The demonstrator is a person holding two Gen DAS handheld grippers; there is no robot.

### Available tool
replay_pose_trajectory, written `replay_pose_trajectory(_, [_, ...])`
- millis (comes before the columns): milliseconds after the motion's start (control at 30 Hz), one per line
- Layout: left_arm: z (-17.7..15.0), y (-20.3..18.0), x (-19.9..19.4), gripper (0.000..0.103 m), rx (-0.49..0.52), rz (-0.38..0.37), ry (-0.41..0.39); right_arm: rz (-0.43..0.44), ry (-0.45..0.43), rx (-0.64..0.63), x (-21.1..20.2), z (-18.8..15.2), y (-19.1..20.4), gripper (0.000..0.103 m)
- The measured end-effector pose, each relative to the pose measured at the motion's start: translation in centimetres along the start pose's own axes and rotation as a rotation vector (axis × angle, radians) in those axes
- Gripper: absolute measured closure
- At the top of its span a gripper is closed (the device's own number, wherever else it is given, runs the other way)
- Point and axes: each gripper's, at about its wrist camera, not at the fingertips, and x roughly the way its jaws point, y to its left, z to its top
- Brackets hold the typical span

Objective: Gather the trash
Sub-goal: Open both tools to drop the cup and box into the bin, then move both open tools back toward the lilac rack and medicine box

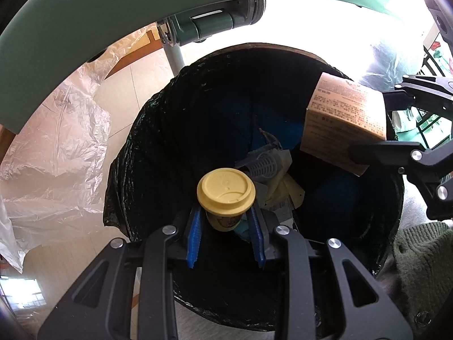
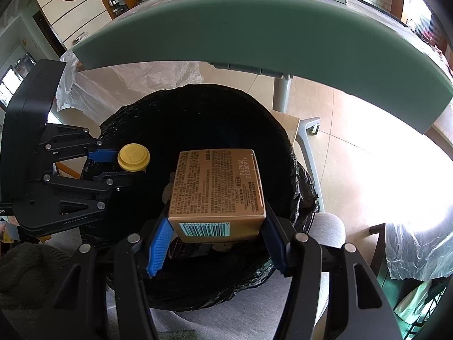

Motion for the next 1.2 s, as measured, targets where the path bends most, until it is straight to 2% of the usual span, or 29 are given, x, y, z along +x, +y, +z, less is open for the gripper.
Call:
replay_pose_trajectory(100, [0.0,0.0,-0.1,0.071,0.000,-0.005,-0.012,-0.009,-0.002,0.003,0.0,0.0,0.1,0.045])
replay_pose_trajectory(167, [0.0,0.1,-0.3,0.044,0.001,-0.029,-0.032,-0.007,-0.010,0.018,-0.1,0.0,-0.1,0.044])
replay_pose_trajectory(200, [0.0,0.2,-0.5,0.019,-0.007,-0.030,-0.046,-0.001,-0.010,0.024,-0.1,0.0,-0.3,0.043])
replay_pose_trajectory(233, [0.0,0.3,-0.9,0.017,-0.020,-0.033,-0.073,0.003,-0.010,0.029,-0.1,0.0,-0.4,0.036])
replay_pose_trajectory(267, [0.1,0.4,-1.1,0.017,-0.024,-0.035,-0.075,0.005,-0.017,0.034,-0.2,0.0,-0.5,0.031])
replay_pose_trajectory(400, [0.2,0.8,-1.6,0.017,-0.038,-0.038,-0.081,0.011,-0.030,0.021,-1.1,-0.1,-0.2,0.028])
replay_pose_trajectory(567, [-0.2,0.3,-5.5,0.017,0.005,-0.048,-0.141,0.012,-0.124,-0.060,-6.3,-0.4,0.7,0.026])
replay_pose_trajectory(633, [-0.2,-0.1,-8.4,0.017,0.038,-0.066,-0.192,0.025,-0.190,-0.092,-9.4,-0.3,0.9,0.020])
replay_pose_trajectory(700, [0.2,-0.5,-11.3,0.015,0.083,-0.080,-0.258,0.032,-0.298,-0.115,-13.3,0.3,0.5,0.012])
replay_pose_trajectory(767, [0.9,-0.4,-15.1,0.002,0.128,-0.100,-0.374,-0.019,-0.430,-0.103,-17.0,1.4,-0.9,0.004])
replay_pose_trajectory(833, [2.2,0.0,-17.5,0.001,0.141,-0.098,-0.477,-0.076,-0.495,-0.097,-18.9,3.0,-2.7,0.004])
replay_pose_trajectory(900, [4.2,0.3,-18.5,0.001,0.155,-0.076,-0.524,-0.153,-0.498,-0.109,-19.0,5.0,-4.4,0.004])
replay_pose_trajectory(933, [5.8,0.5,-18.5,0.001,0.162,-0.046,-0.526,-0.200,-0.495,-0.112,-18.7,6.6,-5.7,0.004])
replay_pose_trajectory(1000, [8.3,0.6,-17.7,0.001,0.181,-0.016,-0.520,-0.239,-0.460,-0.100,-17.8,9.0,-7.8,0.004])
replay_pose_trajectory(1100, [12.4,1.0,-15.6,0.001,0.204,-0.034,-0.462,-0.248,-0.394,-0.068,-15.4,12.7,-11.3,0.004])
replay_pose_trajectory(1200, [15.8,0.8,-13.1,0.001,0.229,-0.045,-0.409,-0.271,-0.324,-0.095,-12.4,15.9,-12.8,0.004])
